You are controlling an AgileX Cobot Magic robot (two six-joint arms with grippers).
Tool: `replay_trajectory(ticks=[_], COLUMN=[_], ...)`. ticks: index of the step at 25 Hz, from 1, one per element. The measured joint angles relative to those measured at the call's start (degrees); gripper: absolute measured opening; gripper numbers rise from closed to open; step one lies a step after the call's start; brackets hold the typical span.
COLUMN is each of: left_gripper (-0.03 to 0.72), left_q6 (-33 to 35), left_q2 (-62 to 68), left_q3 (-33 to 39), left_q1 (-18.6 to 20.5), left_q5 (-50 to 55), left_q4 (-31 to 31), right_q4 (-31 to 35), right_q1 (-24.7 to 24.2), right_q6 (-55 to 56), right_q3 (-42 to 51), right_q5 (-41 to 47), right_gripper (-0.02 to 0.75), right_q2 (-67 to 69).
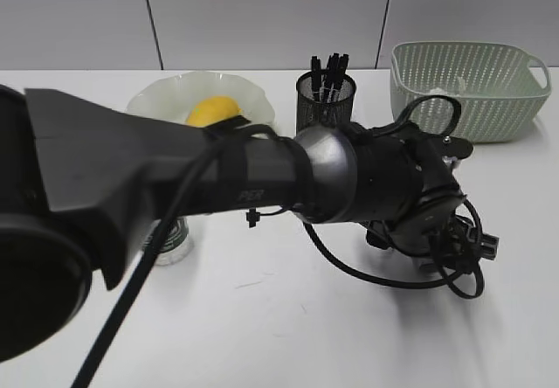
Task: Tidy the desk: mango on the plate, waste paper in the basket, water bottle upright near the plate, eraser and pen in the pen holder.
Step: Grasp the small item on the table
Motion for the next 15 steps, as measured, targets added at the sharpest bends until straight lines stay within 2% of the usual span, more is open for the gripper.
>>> replay_trajectory(ticks=[5,8,10,15], left_gripper=[0.41,0.271,0.143,0.141], left_q6=[-0.5,-0.5,-0.5,-0.3], left_q2=[1.8,2.0,2.0,0.2], left_q3=[-1.7,-2.0,-2.0,-1.8], left_q1=[-0.9,-0.9,-0.9,-0.5], left_q5=[0.8,2.7,3.6,4.3], left_q4=[1.6,2.6,4.0,8.9], right_q4=[0.0,0.0,0.0,0.0], right_q1=[0.0,0.0,0.0,0.0], right_q6=[0.0,0.0,0.0,0.0], right_q3=[0.0,0.0,0.0,0.0], right_q5=[0.0,0.0,0.0,0.0], right_gripper=[0.265,0.265,0.265,0.258], right_q2=[0.0,0.0,0.0,0.0])
